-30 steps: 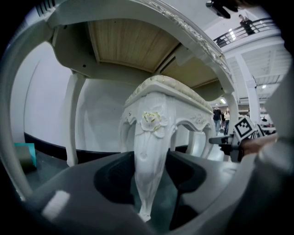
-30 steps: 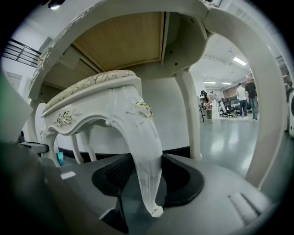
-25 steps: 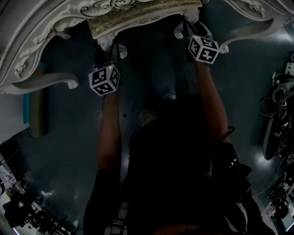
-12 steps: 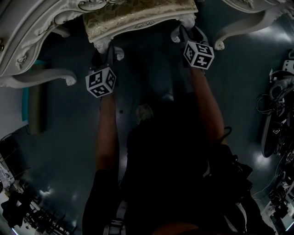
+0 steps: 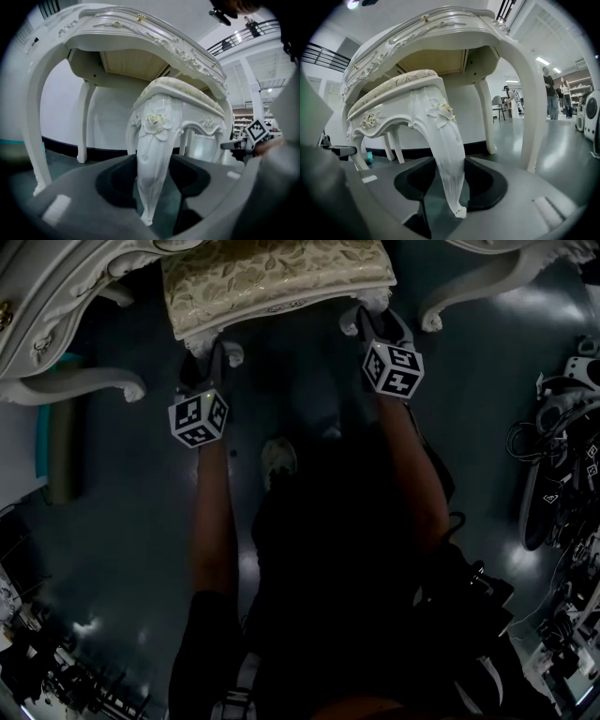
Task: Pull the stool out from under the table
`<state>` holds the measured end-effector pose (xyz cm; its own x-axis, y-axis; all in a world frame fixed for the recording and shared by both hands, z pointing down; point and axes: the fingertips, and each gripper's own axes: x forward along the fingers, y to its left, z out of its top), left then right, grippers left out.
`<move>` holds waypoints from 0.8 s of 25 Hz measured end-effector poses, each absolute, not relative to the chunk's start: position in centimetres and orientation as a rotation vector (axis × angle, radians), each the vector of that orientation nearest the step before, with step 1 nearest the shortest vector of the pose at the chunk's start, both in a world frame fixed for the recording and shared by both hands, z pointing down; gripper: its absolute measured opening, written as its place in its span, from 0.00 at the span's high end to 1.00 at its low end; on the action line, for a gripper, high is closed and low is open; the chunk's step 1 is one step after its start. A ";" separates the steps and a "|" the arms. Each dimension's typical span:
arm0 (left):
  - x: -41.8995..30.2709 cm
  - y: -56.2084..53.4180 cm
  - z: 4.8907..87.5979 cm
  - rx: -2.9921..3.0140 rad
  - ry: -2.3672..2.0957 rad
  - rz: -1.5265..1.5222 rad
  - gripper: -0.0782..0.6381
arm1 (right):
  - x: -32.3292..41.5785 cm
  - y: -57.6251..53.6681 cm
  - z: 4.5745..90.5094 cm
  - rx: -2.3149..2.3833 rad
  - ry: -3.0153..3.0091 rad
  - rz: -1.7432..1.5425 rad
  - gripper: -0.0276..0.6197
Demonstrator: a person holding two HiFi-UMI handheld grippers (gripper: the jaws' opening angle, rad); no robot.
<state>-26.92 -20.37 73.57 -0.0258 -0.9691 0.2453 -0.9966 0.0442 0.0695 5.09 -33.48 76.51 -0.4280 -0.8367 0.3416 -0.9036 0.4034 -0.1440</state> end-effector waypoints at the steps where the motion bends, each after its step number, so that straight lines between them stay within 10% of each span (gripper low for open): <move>1: -26.7 -19.8 73.6 2.016 -2.097 0.174 0.59 | 5.3 -33.0 76.6 1.533 -2.441 0.459 0.65; 20: -21.6 -10.1 74.1 1.966 -2.144 0.145 0.59 | 9.9 -24.5 76.9 1.454 -2.440 0.478 0.65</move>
<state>-21.59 -10.06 74.10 -0.0746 -0.9695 0.2333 -0.9921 0.0957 0.0806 9.87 -24.51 76.87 -0.4652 -0.7980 0.3832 -0.8835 0.4451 -0.1459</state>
